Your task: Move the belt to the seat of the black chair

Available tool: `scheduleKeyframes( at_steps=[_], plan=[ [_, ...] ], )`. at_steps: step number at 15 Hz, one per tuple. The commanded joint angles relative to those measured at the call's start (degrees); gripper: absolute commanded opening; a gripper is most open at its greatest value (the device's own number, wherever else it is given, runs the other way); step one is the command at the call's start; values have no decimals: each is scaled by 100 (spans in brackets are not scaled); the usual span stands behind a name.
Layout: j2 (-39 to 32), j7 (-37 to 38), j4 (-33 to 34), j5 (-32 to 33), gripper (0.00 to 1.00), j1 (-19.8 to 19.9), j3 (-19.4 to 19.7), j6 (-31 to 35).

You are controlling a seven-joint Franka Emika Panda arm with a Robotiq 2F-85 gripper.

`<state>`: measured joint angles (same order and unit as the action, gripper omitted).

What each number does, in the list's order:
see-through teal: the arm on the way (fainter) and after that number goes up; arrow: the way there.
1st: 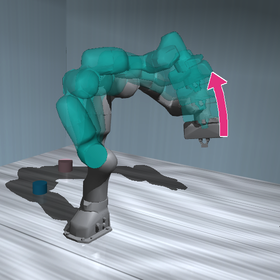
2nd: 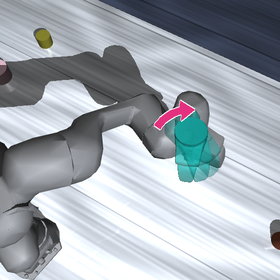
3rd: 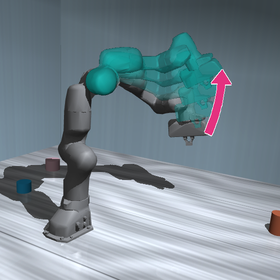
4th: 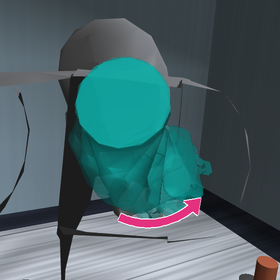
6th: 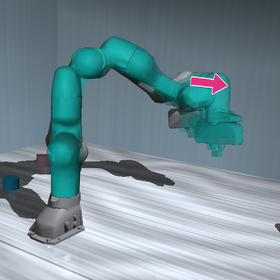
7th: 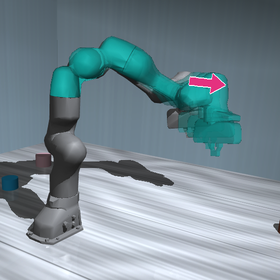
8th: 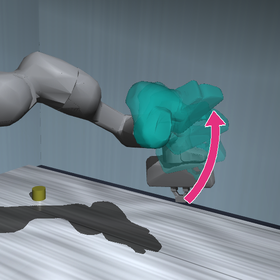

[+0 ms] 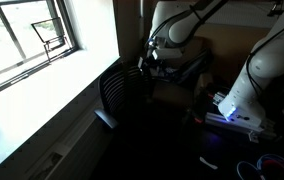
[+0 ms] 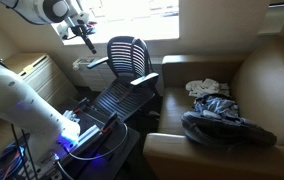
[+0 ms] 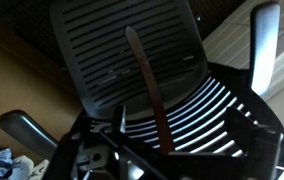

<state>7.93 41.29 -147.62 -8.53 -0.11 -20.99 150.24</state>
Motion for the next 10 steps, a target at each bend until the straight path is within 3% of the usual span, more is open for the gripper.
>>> scheduleKeyframes(
  at_steps=[1, 5, 7, 10],
  plan=[
    [-266, 219, 271, 233, 100, -315, 403, 47],
    [-459, 229, 428, 245, 100, -471, 584, 43],
    [-615, 111, 405, 559, 100, -525, 639, 39],
    [-1707, -1373, 1036, 11, 100, -592, 905, -101]
  ],
)
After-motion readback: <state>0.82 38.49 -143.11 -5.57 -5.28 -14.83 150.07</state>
